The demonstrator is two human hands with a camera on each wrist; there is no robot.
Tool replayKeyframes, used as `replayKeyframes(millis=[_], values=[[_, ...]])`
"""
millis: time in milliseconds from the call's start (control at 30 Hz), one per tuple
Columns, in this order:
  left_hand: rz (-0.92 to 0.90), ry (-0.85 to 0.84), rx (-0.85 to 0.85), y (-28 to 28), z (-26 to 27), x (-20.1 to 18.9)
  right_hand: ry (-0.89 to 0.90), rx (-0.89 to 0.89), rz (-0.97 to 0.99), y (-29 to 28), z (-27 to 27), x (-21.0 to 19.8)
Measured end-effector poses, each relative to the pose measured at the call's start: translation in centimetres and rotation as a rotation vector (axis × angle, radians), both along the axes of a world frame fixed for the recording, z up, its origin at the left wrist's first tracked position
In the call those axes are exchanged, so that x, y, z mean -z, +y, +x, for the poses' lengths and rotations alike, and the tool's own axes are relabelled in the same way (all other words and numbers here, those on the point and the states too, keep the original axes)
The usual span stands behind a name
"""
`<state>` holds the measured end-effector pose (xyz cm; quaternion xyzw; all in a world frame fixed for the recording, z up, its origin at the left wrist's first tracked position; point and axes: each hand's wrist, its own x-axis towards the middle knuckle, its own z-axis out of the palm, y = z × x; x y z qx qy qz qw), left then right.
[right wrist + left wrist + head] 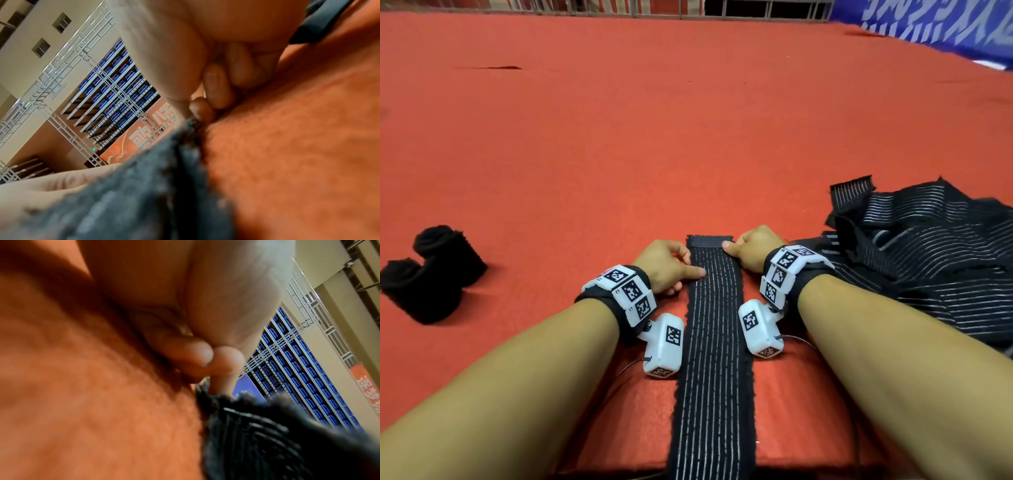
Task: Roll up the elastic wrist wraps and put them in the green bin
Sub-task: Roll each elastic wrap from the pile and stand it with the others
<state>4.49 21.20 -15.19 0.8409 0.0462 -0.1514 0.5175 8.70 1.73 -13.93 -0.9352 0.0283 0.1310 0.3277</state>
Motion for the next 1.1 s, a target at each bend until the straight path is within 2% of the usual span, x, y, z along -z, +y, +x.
replayKeyframes(millis=[233,433,500,733,833,933,1033,1100], values=[[0.070,0.018,-0.009,0.0,0.0,-0.1,0.046,0.082,-0.113,0.6,0.0,-0.3],[0.029,0.057,-0.011,0.0,-0.9,-1.2,0.157,0.031,0.090,0.0,-3.7,-2.4],[0.001,0.070,-0.015,-0.2,-1.7,-1.9,0.188,-0.002,0.099,-0.5,-5.8,-2.6],[0.081,0.121,-0.029,-0.3,-7.8,-3.8,0.194,-0.101,0.047,-2.5,-14.1,-3.3],[0.115,0.202,0.020,-0.6,-11.1,-4.4,0.202,-0.126,0.058,-2.4,-16.6,-3.6],[0.143,0.204,0.079,-1.0,-13.8,-4.4,0.180,-0.155,0.076,-1.8,-18.6,-3.5],[0.097,0.175,0.089,-1.2,-15.6,-3.9,0.109,-0.183,0.104,-1.6,-20.3,-3.1],[0.046,0.152,0.045,-1.5,-16.5,-3.8,0.107,-0.143,0.200,-1.7,-21.2,-2.9]])
